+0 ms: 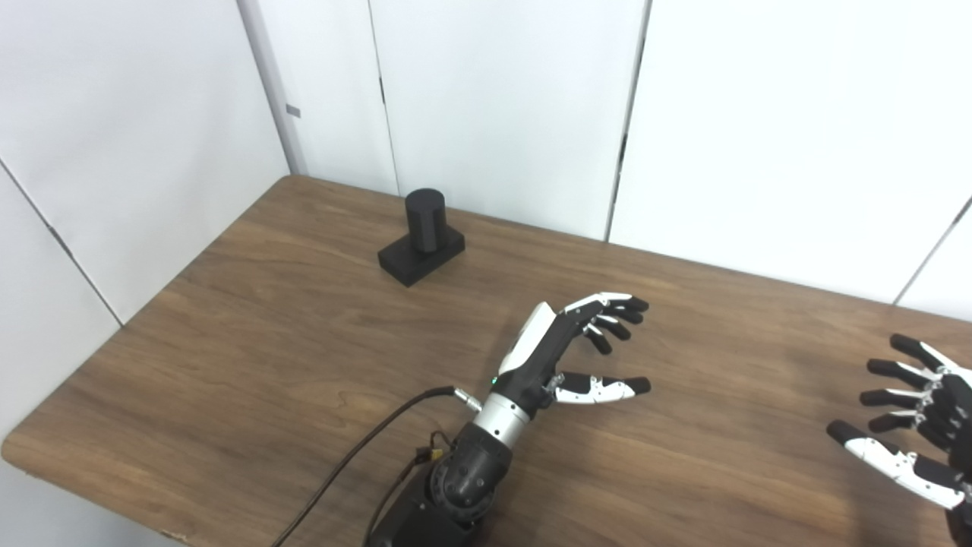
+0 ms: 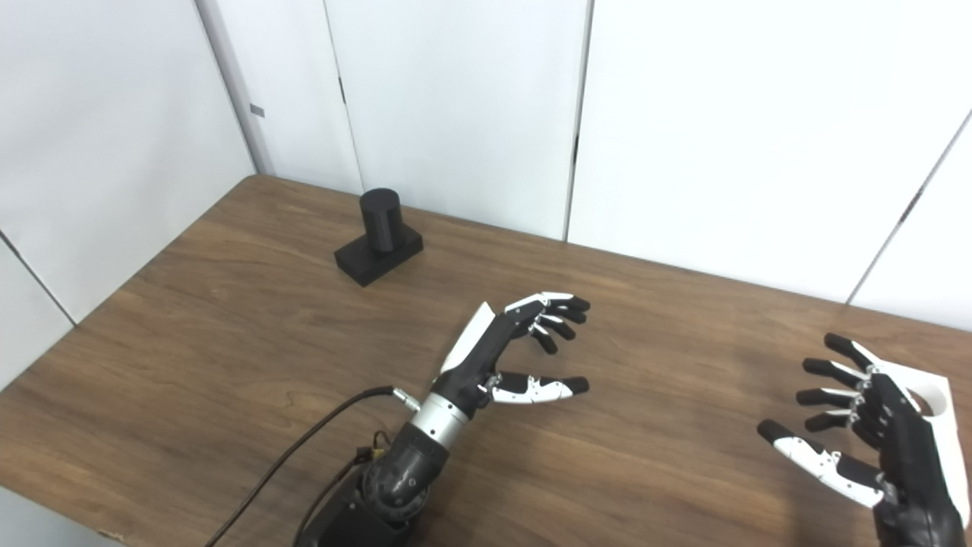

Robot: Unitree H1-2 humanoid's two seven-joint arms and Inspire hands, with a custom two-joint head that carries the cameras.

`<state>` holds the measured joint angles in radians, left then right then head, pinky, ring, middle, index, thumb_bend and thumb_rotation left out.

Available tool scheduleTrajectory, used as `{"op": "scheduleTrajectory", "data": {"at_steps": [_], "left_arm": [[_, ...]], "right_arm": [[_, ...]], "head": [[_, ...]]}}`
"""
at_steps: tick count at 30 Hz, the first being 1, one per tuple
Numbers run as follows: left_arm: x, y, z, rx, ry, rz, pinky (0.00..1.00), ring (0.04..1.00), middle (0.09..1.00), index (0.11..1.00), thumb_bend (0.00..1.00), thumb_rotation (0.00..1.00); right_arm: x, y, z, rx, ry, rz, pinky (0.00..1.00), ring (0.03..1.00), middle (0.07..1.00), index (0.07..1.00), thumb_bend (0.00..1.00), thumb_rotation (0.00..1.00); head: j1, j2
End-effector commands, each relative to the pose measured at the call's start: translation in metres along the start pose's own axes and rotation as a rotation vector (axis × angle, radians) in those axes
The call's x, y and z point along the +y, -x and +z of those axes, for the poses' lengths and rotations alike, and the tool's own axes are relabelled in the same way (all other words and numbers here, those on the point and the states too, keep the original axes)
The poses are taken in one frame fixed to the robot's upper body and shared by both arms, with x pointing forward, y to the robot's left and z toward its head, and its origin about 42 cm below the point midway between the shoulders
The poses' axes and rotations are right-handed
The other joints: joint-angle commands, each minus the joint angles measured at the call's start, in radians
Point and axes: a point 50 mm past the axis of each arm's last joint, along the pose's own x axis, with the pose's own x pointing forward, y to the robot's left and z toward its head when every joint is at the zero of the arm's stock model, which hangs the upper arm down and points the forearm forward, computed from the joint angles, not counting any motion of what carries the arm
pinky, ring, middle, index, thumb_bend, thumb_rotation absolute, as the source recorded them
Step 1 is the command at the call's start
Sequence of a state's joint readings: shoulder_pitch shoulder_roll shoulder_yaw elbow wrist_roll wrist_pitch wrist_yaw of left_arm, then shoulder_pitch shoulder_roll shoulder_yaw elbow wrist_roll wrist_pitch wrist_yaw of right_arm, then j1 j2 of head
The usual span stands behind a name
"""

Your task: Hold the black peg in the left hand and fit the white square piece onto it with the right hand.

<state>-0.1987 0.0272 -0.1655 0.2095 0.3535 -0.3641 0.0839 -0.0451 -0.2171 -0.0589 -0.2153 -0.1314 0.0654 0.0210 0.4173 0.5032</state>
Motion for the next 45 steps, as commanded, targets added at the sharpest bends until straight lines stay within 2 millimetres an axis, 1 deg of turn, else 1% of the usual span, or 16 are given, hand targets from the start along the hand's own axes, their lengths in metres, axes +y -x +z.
{"op": "scheduleTrajectory", "data": {"at_steps": [1, 4, 7, 12, 15, 17, 21, 22, 23, 27, 30, 37, 42, 44, 45], "left_arm": [[0.001, -0.007, 0.008, -0.044, -0.019, 0.025, 0.48, 0.62, 0.72, 0.718, 0.73, 0.06], [0.01, -0.01, 0.014, -0.065, -0.046, 0.053, 0.47, 0.618, 0.721, 0.714, 0.74, 0.07], [0.029, -0.017, 0.021, -0.096, -0.102, 0.095, 0.48, 0.616, 0.712, 0.705, 0.75, 0.08], [0.06, -0.026, 0.029, -0.114, -0.19, 0.15, 0.48, 0.648, 0.732, 0.697, 0.73, 0.04], [0.074, -0.029, 0.031, -0.119, -0.211, 0.166, 0.51, 0.654, 0.741, 0.698, 0.73, 0.02], [0.08, -0.031, 0.031, -0.123, -0.218, 0.176, 0.51, 0.647, 0.732, 0.697, 0.75, 0.0], [0.095, -0.034, 0.034, -0.095, -0.244, 0.198, 0.54, 0.664, 0.732, 0.711, 0.76, 0.02], [0.096, -0.035, 0.034, -0.094, -0.249, 0.2, 0.54, 0.666, 0.736, 0.714, 0.76, 0.01], [0.098, -0.035, 0.034, -0.095, -0.255, 0.203, 0.54, 0.667, 0.737, 0.715, 0.76, 0.01], [0.1, -0.036, 0.033, -0.096, -0.278, 0.211, 0.52, 0.657, 0.733, 0.72, 0.76, 0.01], [0.099, -0.035, 0.032, -0.089, -0.289, 0.215, 0.52, 0.659, 0.73, 0.721, 0.76, 0.04], [0.101, -0.034, 0.035, -0.086, -0.32, 0.243, 0.53, 0.671, 0.729, 0.722, 0.77, 0.06], [0.109, -0.034, 0.036, -0.056, -0.351, 0.279, 0.57, 0.703, 0.756, 0.738, 0.79, 0.14], [0.114, -0.033, 0.035, -0.045, -0.363, 0.291, 0.59, 0.711, 0.764, 0.743, 0.78, 0.14], [0.117, -0.033, 0.035, -0.036, -0.37, 0.299, 0.6, 0.712, 0.766, 0.744, 0.78, 0.12]], "right_arm": [[-0.005, -0.006, 0.017, -0.088, 0.004, -0.01, 0.44, 0.595, 0.72, 0.81, 0.58, 0.0], [-0.006, -0.006, 0.018, -0.084, -0.001, -0.014, 0.44, 0.591, 0.719, 0.81, 0.58, 0.0], [-0.005, -0.006, 0.019, -0.082, -0.001, -0.015, 0.44, 0.594, 0.719, 0.805, 0.58, 0.0], [-0.005, -0.007, 0.018, -0.088, 0.006, -0.011, 0.43, 0.588, 0.716, 0.802, 0.58, 0.0], [-0.005, -0.007, 0.018, -0.089, 0.006, -0.01, 0.43, 0.581, 0.714, 0.8, 0.58, 0.0], [-0.005, -0.007, 0.018, -0.088, 0.005, -0.011, 0.43, 0.581, 0.714, 0.8, 0.58, 0.0], [-0.004, -0.007, 0.017, -0.084, -0.001, -0.01, 0.42, 0.578, 0.712, 0.796, 0.58, 0.0], [-0.004, -0.007, 0.017, -0.083, -0.003, -0.01, 0.42, 0.579, 0.712, 0.794, 0.58, 0.0], [-0.004, -0.007, 0.016, -0.083, -0.005, -0.009, 0.42, 0.579, 0.712, 0.794, 0.58, 0.0], [-0.002, -0.008, 0.015, -0.087, -0.002, -0.008, 0.42, 0.573, 0.709, 0.79, 0.6, 0.0], [-0.002, -0.008, 0.014, -0.083, 0.003, -0.011, 0.42, 0.574, 0.702, 0.785, 0.6, 0.0], [-0.002, -0.007, 0.014, -0.079, 0.001, -0.018, 0.4, 0.558, 0.687, 0.769, 0.61, 0.0], [-0.003, -0.007, 0.014, -0.081, 0.009, -0.015, 0.4, 0.554, 0.683, 0.765, 0.62, 0.0], [-0.004, -0.007, 0.012, -0.082, 0.005, -0.012, 0.4, 0.55, 0.68, 0.763, 0.62, 0.0], [-0.004, -0.007, 0.012, -0.082, 0.003, -0.01, 0.4, 0.551, 0.681, 0.763, 0.63, 0.0]], "head": [[-0.001, 0.002], [-0.001, 0.001], [-0.001, 0.0], [0.001, -0.003], [0.001, -0.005], [0.001, -0.005], [-0.002, -0.029], [-0.002, -0.029], [-0.002, -0.043], [-0.001, -0.061], [-0.002, -0.064], [-0.003, -0.064], [0.001, -0.062], [0.003, -0.061], [0.003, -0.061]]}}
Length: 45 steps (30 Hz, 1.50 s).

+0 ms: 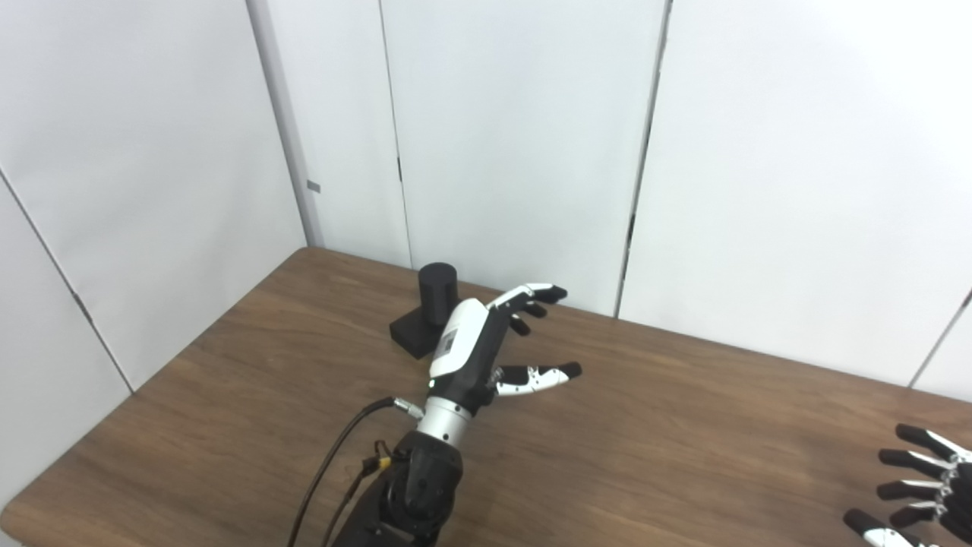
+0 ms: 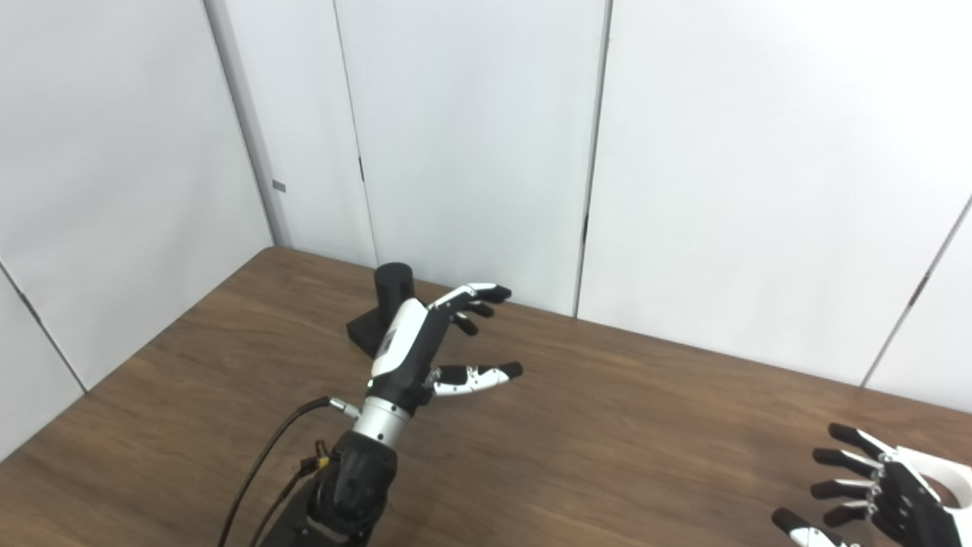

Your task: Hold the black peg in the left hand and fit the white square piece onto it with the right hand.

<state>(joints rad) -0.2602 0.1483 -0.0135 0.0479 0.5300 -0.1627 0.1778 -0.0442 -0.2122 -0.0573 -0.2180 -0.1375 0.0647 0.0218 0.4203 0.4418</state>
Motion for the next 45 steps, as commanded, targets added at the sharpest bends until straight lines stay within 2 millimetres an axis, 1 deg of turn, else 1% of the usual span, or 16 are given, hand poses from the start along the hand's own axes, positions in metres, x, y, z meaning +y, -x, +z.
{"op": "scheduleTrajectory", "data": {"at_steps": [1, 8, 9, 11, 15, 20, 25, 28, 32, 36, 38, 41, 45], "left_arm": [[0.019, -0.016, 0.011, -0.052, -0.025, 0.072, 0.6, 0.717, 0.769, 0.745, 0.78, 0.11], [0.041, -0.021, -0.002, 0.017, -0.118, 0.113, 0.62, 0.734, 0.78, 0.758, 0.8, 0.11], [0.044, -0.022, -0.003, 0.033, -0.14, 0.119, 0.62, 0.729, 0.776, 0.755, 0.82, 0.13], [0.048, -0.024, -0.005, 0.054, -0.169, 0.128, 0.62, 0.731, 0.778, 0.757, 0.83, 0.14], [0.058, -0.028, -0.01, 0.083, -0.216, 0.153, 0.63, 0.747, 0.787, 0.764, 0.83, 0.12], [0.07, -0.033, -0.017, 0.111, -0.245, 0.181, 0.66, 0.775, 0.799, 0.776, 0.82, 0.15], [0.079, -0.037, -0.021, 0.109, -0.287, 0.205, 0.68, 0.795, 0.814, 0.779, 0.82, 0.16], [0.086, -0.042, -0.024, 0.09, -0.307, 0.217, 0.67, 0.787, 0.821, 0.785, 0.82, 0.16], [0.095, -0.049, -0.026, 0.08, -0.345, 0.235, 0.7, 0.816, 0.847, 0.786, 0.83, 0.21], [0.103, -0.054, -0.026, 0.082, -0.396, 0.234, 0.75, 0.863, 0.861, 0.797, 0.83, 0.22], [0.106, -0.056, -0.027, 0.087, -0.425, 0.237, 0.76, 0.872, 0.862, 0.801, 0.83, 0.23], [0.11, -0.059, -0.033, 0.109, -0.483, 0.243, 0.72, 0.864, 0.864, 0.799, 0.85, 0.28], [0.113, -0.062, -0.038, 0.149, -0.539, 0.237, 0.74, 0.919, 0.915, 0.808, 0.92, 0.3]], "right_arm": [[-0.006, -0.008, 0.011, -0.08, 0.001, -0.01, 0.4, 0.552, 0.681, 0.763, 0.63, 0.0], [-0.005, -0.007, 0.011, -0.073, 0.005, -0.009, 0.4, 0.552, 0.681, 0.763, 0.63, 0.0], [-0.005, -0.007, 0.011, -0.072, 0.006, -0.007, 0.4, 0.555, 0.681, 0.761, 0.63, 0.0], [-0.005, -0.007, 0.011, -0.07, 0.007, -0.005, 0.4, 0.557, 0.682, 0.761, 0.63, 0.0], [-0.004, -0.007, 0.011, -0.064, 0.008, -0.005, 0.4, 0.556, 0.685, 0.763, 0.62, 0.0], [-0.004, -0.007, 0.011, -0.07, 0.011, -0.007, 0.4, 0.553, 0.684, 0.761, 0.62, 0.0], [-0.006, -0.007, 0.012, -0.068, 0.009, -0.007, 0.4, 0.549, 0.684, 0.76, 0.62, 0.0], [-0.007, -0.007, 0.012, -0.068, 0.009, -0.007, 0.4, 0.555, 0.684, 0.76, 0.62, 0.0], [-0.007, -0.007, 0.012, -0.065, 0.008, -0.009, 0.4, 0.55, 0.683, 0.759, 0.62, 0.0], [-0.007, -0.007, 0.012, -0.067, 0.006, -0.009, 0.4, 0.549, 0.683, 0.761, 0.62, 0.0], [-0.007, -0.006, 0.012, -0.066, 0.004, -0.009, 0.4, 0.55, 0.684, 0.76, 0.62, 0.0], [-0.007, -0.007, 0.012, -0.069, 0.001, -0.008, 0.39, 0.544, 0.682, 0.757, 0.62, 0.0], [-0.008, -0.006, 0.012, -0.07, 0.006, -0.007, 0.39, 0.54, 0.681, 0.76, 0.62, 0.0]], "head": [[-0.001, 0.001], [0.008, 0.006], [0.009, 0.005], [0.009, 0.005], [0.01, 0.005], [0.008, 0.006], [0.008, 0.009], [0.007, 0.01], [0.007, 0.011], [0.007, 0.011], [0.007, 0.013], [0.007, 0.013], [0.006, 0.018]]}}
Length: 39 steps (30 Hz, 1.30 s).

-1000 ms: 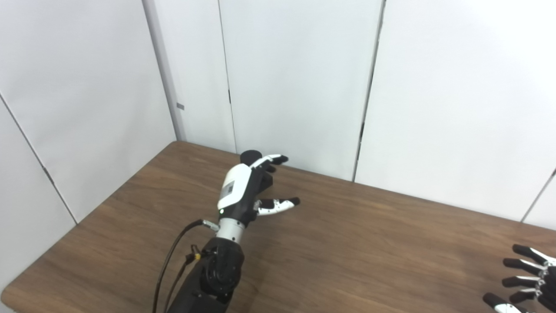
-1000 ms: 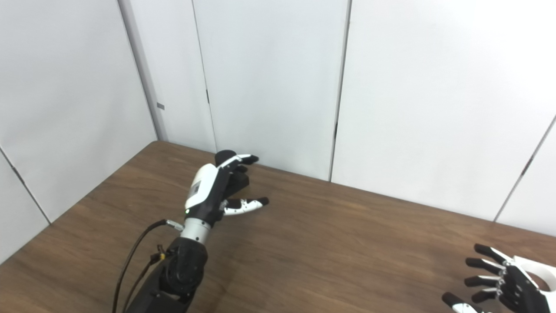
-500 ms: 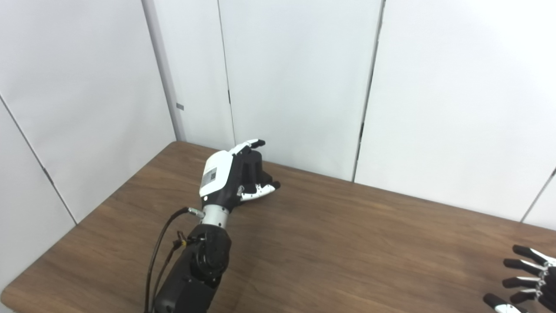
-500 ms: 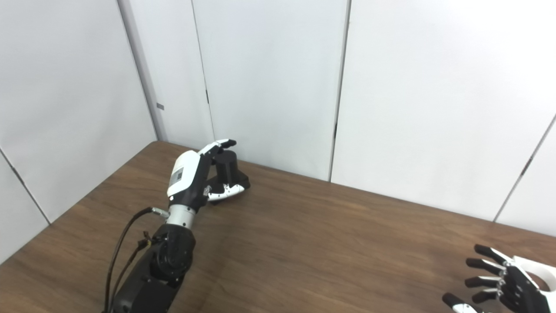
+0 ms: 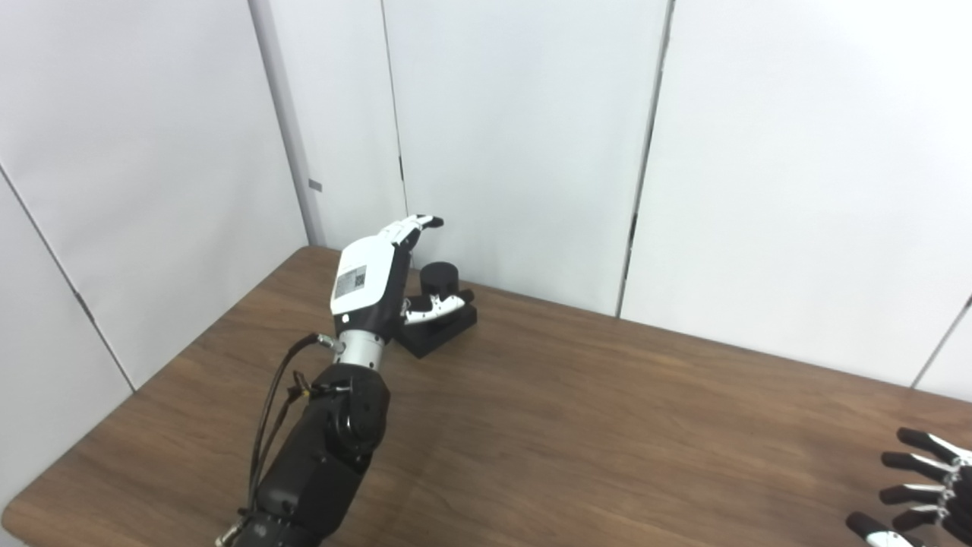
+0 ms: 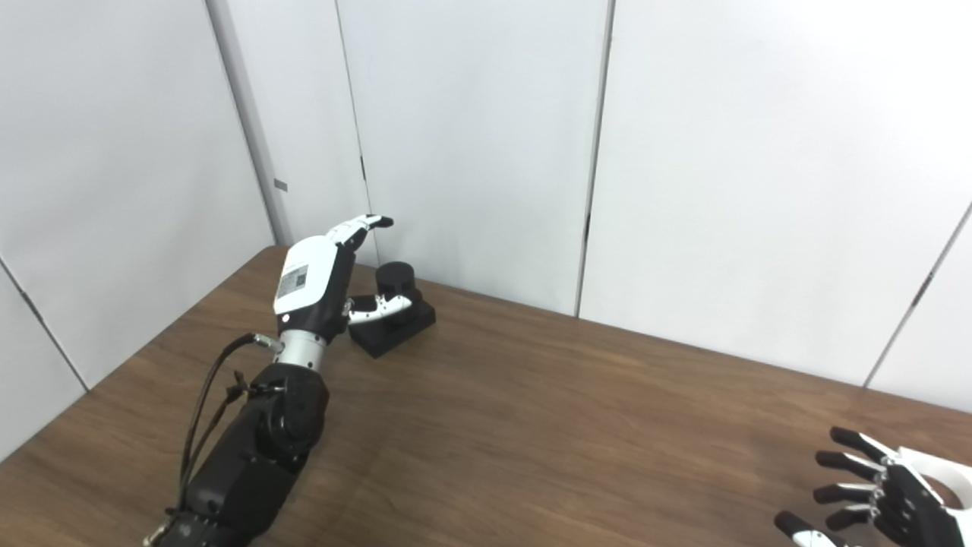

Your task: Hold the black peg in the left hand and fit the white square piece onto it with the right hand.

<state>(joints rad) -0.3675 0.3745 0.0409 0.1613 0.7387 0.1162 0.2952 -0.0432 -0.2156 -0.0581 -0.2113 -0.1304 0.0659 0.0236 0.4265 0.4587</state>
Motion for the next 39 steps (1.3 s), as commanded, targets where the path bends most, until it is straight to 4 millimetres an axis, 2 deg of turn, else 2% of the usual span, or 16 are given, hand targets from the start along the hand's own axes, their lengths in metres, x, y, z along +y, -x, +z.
{"op": "scheduleTrajectory", "data": {"at_steps": [1, 4, 10, 21, 23, 27, 32, 35, 39], "left_arm": [[0.021, -0.024, 0.008, -0.042, -0.04, 0.082, 0.74, 0.919, 0.921, 0.81, 0.94, 0.3], [0.019, -0.026, 0.008, -0.016, -0.102, 0.042, 0.79, 0.932, 0.949, 0.841, 0.96, 0.37], [0.015, -0.03, 0.01, 0.058, -0.216, -0.017, 0.84, 0.949, 0.967, 0.84, 1.0, 0.51], [0.016, -0.047, 0.011, 0.146, -0.313, -0.137, 0.89, 1.0, 1.0, 0.806, 1.0, 0.62], [0.016, -0.049, 0.012, 0.155, -0.302, -0.146, 0.86, 0.986, 0.991, 0.783, 1.0, 0.65], [0.018, -0.053, 0.014, 0.159, -0.299, -0.159, 0.82, 0.969, 0.977, 0.762, 1.0, 0.66], [0.019, -0.058, 0.013, 0.166, -0.309, -0.153, 0.83, 0.979, 0.978, 0.768, 1.0, 0.65], [0.02, -0.06, 0.009, 0.176, -0.318, -0.168, 0.84, 0.983, 0.974, 0.74, 1.0, 0.63], [0.016, -0.063, 0.004, 0.196, -0.35, -0.2, 0.84, 0.985, 0.975, 0.726, 1.0, 0.65]], "right_arm": [[-0.007, -0.006, 0.015, -0.079, 0.01, -0.009, 0.39, 0.54, 0.681, 0.76, 0.61, 0.0], [-0.007, -0.005, 0.014, -0.083, 0.01, -0.006, 0.39, 0.539, 0.682, 0.763, 0.61, 0.0], [-0.006, -0.006, 0.014, -0.08, 0.007, -0.005, 0.39, 0.531, 0.679, 0.764, 0.6, 0.0], [-0.006, -0.007, 0.016, -0.096, 0.005, -0.007, 0.38, 0.531, 0.68, 0.761, 0.59, 0.0], [-0.006, -0.006, 0.017, -0.091, 0.0, -0.004, 0.39, 0.534, 0.68, 0.762, 0.59, 0.0], [-0.005, -0.006, 0.017, -0.087, -0.002, -0.002, 0.39, 0.528, 0.679, 0.761, 0.6, 0.0], [-0.005, -0.006, 0.017, -0.085, 0.001, -0.004, 0.39, 0.531, 0.683, 0.766, 0.6, 0.0], [-0.004, -0.005, 0.018, -0.083, 0.002, -0.002, 0.39, 0.538, 0.685, 0.768, 0.6, 0.0], [-0.003, -0.004, 0.019, -0.081, 0.004, 0.0, 0.39, 0.535, 0.685, 0.77, 0.59, 0.0]], "head": [[-0.001, 0.002], [-0.001, 0.005], [-0.002, 0.006], [-0.006, 0.012], [-0.006, 0.013], [-0.008, 0.012], [-0.008, 0.013], [-0.011, 0.016], [-0.015, 0.019]]}}
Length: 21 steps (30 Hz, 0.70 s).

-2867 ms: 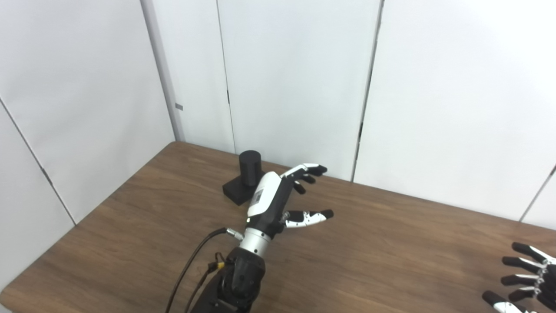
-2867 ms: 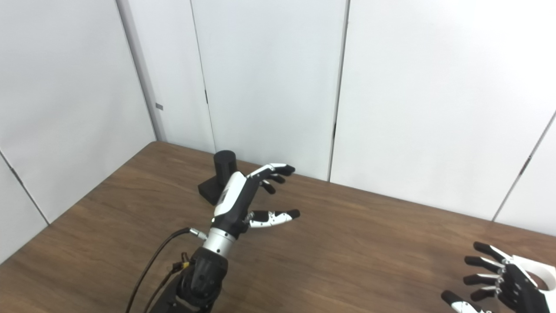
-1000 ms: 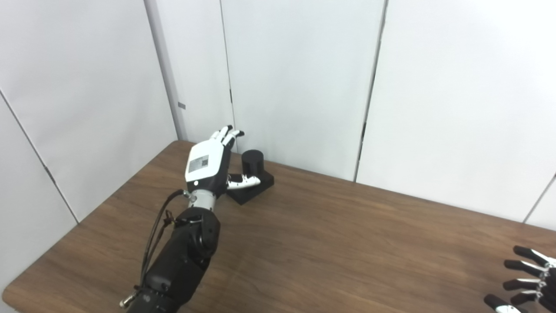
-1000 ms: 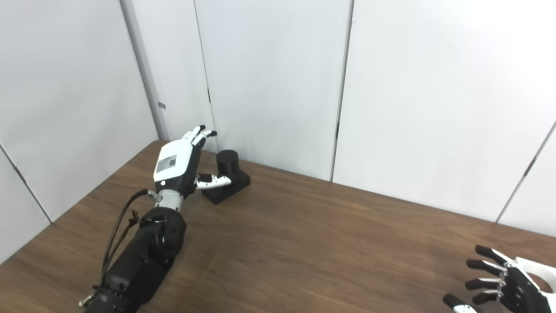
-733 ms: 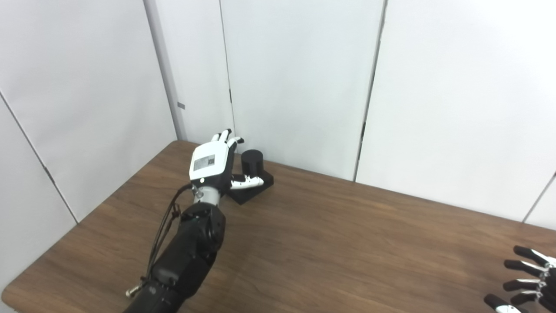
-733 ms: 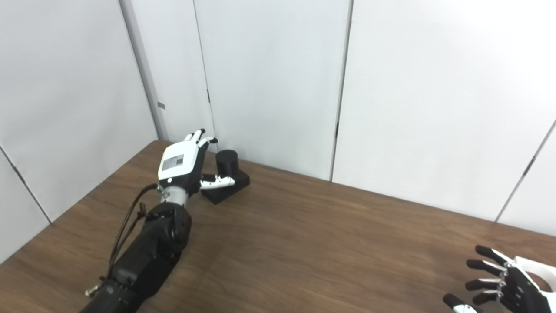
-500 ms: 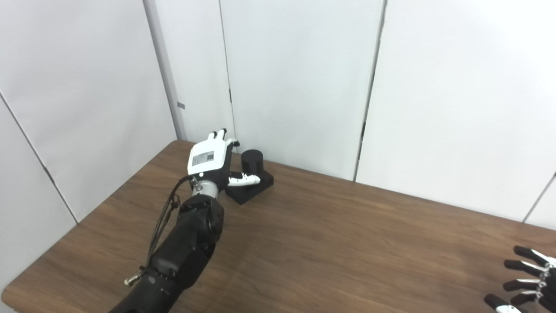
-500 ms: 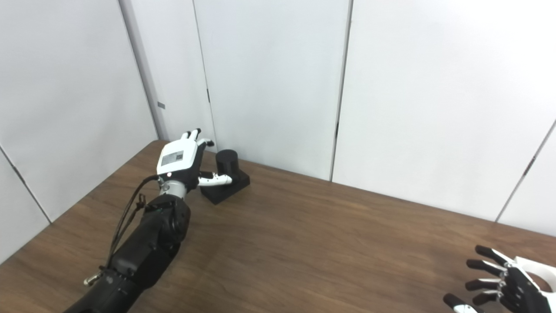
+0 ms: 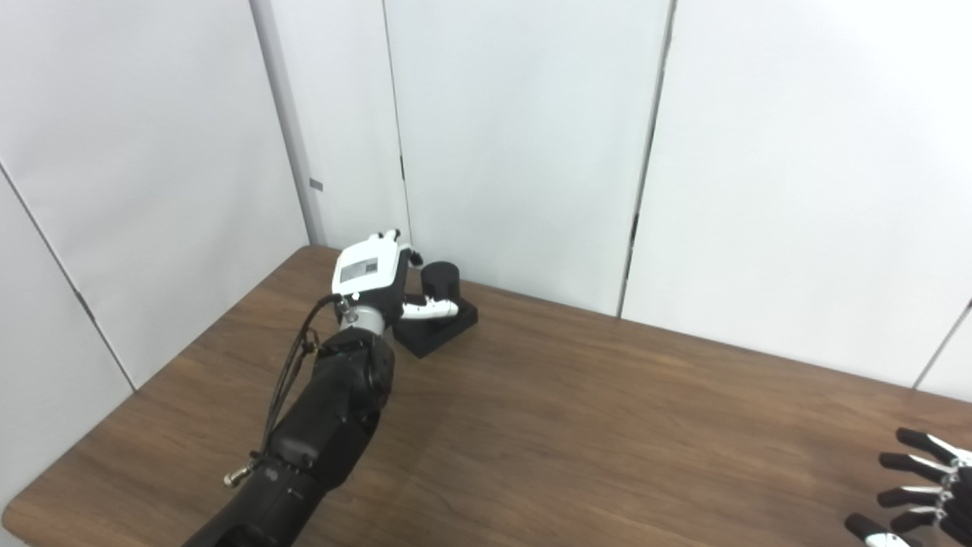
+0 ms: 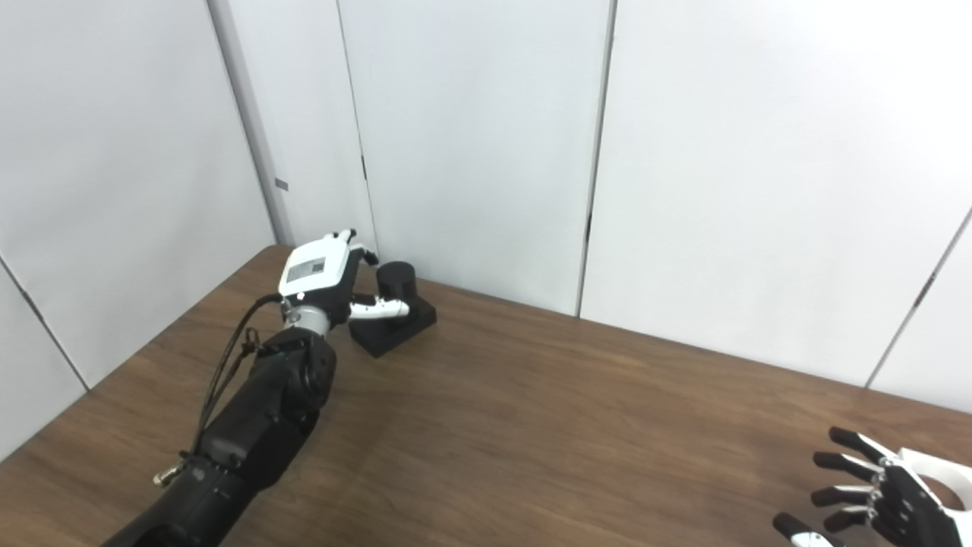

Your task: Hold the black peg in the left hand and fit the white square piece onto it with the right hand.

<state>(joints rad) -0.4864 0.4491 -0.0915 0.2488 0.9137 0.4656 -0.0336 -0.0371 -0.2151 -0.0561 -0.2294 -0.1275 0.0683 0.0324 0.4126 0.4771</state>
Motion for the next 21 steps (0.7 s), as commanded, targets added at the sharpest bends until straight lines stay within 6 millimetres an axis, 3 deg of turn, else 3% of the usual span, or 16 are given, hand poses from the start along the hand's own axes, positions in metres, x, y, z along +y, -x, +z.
{"op": "scheduleTrajectory", "data": {"at_steps": [1, 21], "left_arm": [[0.034, -0.018, 0.004, -0.001, -0.038, 0.087, 0.85, 0.991, 0.98, 0.725, 1.0, 0.65], [0.027, -0.036, 0.0, 0.044, -0.087, 0.017, 0.87, 1.0, 0.987, 0.707, 1.0, 0.64]], "right_arm": [[-0.003, -0.006, 0.016, -0.069, 0.008, -0.009, 0.39, 0.538, 0.686, 0.772, 0.59, 0.0], [0.0, -0.001, 0.025, -0.073, 0.005, -0.013, 0.4, 0.543, 0.701, 0.786, 0.56, 0.0]], "head": [[-0.002, 0.001], [-0.021, 0.015]]}}
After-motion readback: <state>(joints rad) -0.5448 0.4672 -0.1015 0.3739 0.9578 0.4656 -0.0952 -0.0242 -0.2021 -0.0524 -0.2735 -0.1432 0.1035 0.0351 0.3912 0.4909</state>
